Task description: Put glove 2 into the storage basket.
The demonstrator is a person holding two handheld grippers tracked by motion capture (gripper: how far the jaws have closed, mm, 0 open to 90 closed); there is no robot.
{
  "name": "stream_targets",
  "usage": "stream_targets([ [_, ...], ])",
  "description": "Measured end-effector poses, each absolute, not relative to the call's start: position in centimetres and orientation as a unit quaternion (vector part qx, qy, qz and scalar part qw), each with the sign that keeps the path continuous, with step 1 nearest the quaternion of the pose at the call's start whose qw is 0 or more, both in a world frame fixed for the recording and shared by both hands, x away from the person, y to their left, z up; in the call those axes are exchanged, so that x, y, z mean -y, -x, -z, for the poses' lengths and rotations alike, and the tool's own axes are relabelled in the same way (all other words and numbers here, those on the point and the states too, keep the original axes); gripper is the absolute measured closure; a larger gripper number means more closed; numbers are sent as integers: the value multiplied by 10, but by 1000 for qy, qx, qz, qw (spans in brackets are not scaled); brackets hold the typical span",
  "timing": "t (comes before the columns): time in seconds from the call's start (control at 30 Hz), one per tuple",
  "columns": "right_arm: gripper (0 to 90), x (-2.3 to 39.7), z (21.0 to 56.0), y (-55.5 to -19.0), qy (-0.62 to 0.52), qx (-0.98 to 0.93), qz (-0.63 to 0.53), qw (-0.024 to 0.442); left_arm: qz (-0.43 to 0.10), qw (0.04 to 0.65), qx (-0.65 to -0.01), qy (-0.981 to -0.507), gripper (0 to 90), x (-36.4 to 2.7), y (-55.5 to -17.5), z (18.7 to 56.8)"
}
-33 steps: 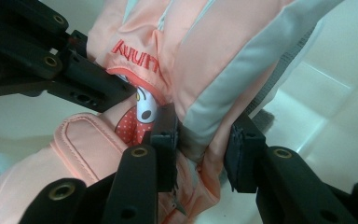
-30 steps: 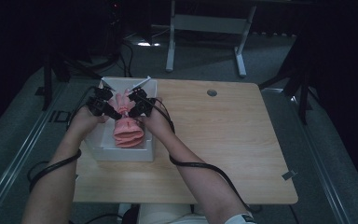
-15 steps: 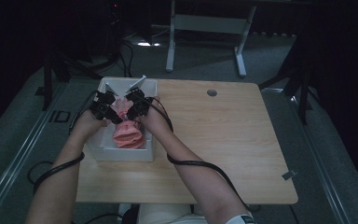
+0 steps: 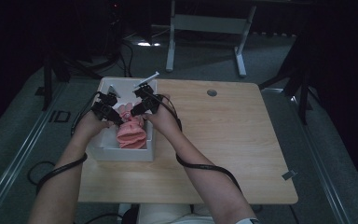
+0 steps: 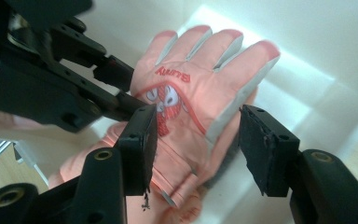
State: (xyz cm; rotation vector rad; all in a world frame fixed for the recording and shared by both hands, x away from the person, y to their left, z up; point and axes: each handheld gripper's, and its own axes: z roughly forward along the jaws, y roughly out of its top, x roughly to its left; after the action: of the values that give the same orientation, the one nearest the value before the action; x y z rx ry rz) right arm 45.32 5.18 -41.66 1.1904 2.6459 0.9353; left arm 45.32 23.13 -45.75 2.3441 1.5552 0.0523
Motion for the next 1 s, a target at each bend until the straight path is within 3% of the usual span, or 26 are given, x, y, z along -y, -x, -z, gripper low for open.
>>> stream_targets([
  [0.17, 460, -39, 410, -451, -386, -864, -321, 47, -31, 181, -555, -811, 528, -238, -451, 449],
  [0.67, 449, -24, 404, -448, -382, -859, -338, 49, -54, 193, -558, -806, 520, -245, -445, 438],
  [1.0, 414, -18, 397, -445, -370, -854, -362, 45, -77, 234, -539, -806, 506, -239, -435, 415],
])
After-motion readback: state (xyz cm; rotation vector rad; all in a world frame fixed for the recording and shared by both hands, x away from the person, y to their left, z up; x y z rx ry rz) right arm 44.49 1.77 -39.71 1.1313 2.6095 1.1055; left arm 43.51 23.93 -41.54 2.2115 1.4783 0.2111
